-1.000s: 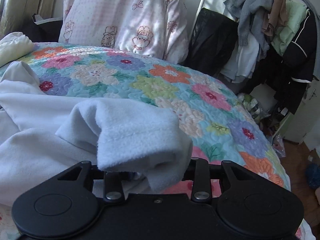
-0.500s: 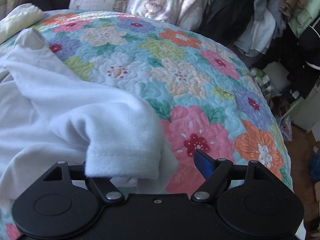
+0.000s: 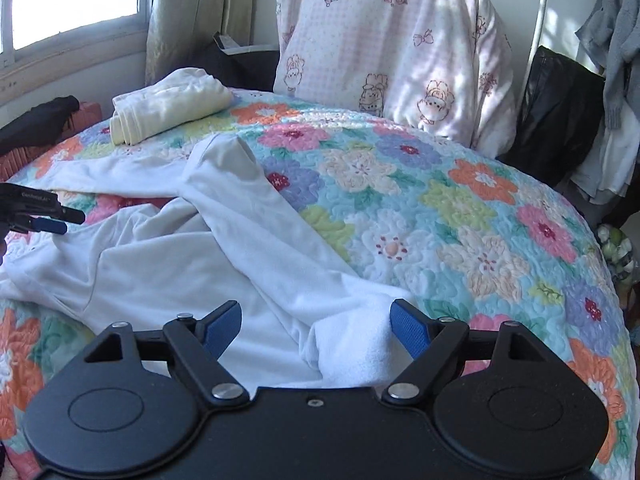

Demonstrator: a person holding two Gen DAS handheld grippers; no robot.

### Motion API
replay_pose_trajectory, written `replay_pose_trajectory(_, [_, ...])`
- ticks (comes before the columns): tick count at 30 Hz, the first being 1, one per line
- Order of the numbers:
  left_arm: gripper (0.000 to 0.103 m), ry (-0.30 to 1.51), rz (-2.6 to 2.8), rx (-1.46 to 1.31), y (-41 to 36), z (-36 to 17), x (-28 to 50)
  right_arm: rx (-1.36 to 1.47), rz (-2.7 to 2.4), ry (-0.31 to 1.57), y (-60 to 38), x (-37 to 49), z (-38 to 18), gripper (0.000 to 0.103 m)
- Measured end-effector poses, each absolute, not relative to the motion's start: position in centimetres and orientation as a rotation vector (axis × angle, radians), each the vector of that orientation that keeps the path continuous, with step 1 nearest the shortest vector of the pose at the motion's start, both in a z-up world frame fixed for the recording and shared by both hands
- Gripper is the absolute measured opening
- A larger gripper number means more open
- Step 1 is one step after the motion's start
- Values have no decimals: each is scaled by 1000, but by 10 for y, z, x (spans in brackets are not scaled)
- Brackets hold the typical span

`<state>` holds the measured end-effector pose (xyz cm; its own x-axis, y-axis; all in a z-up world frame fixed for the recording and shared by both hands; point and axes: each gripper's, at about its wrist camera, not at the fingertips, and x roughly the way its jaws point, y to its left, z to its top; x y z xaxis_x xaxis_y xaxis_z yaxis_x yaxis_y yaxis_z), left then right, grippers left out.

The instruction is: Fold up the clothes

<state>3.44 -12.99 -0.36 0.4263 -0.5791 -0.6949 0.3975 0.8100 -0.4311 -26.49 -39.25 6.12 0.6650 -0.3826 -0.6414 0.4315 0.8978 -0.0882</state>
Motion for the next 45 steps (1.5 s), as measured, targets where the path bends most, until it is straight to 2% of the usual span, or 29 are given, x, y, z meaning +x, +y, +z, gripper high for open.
replay_pose_trajectory(7, [56,921,-618,-170,-135,-1,32,4,-413,701,-375,-238,56,85])
replay_pose_trajectory(12, [56,885,-650,-187,-145,2,40,-169,-256,695,-358,-192,59,85])
replay_pose_trajectory(15, [62,879,-630,-187,-150,-3,53,-286,-165,685,-350,-151,66,85])
replay_pose_trajectory(22, [64,1002,-636,-254,-146,-30,75,-358,-40,762,-337,-61,41,81])
replay_pose_trajectory(24, [67,1016,-634,-222,-152,-33,73,-346,11,788,-335,-40,34,72])
replay_pose_trajectory(29, [68,997,-628,-165,-158,-38,66,-342,48,866,-332,11,8,68])
replay_pose_trajectory(31, [68,994,-628,-155,-157,-38,64,-447,22,889,-330,23,-8,42])
replay_pose_trajectory(32, [68,997,-627,-154,-156,-38,64,-500,24,891,-330,25,-15,14])
replay_pose_trajectory(36, [68,1003,-621,-157,-151,-38,61,-422,-12,827,-346,16,-9,13])
replay_pose_trajectory(39, [68,1008,-612,-168,-149,-38,62,-347,-109,751,-370,1,12,0])
replay_pose_trajectory(42, [68,1012,-598,-177,-150,-38,62,-307,-232,702,-404,-13,34,0])
replay_pose_trajectory(45, [68,1014,-581,-175,-152,-36,63,-246,-319,740,-440,-25,47,1])
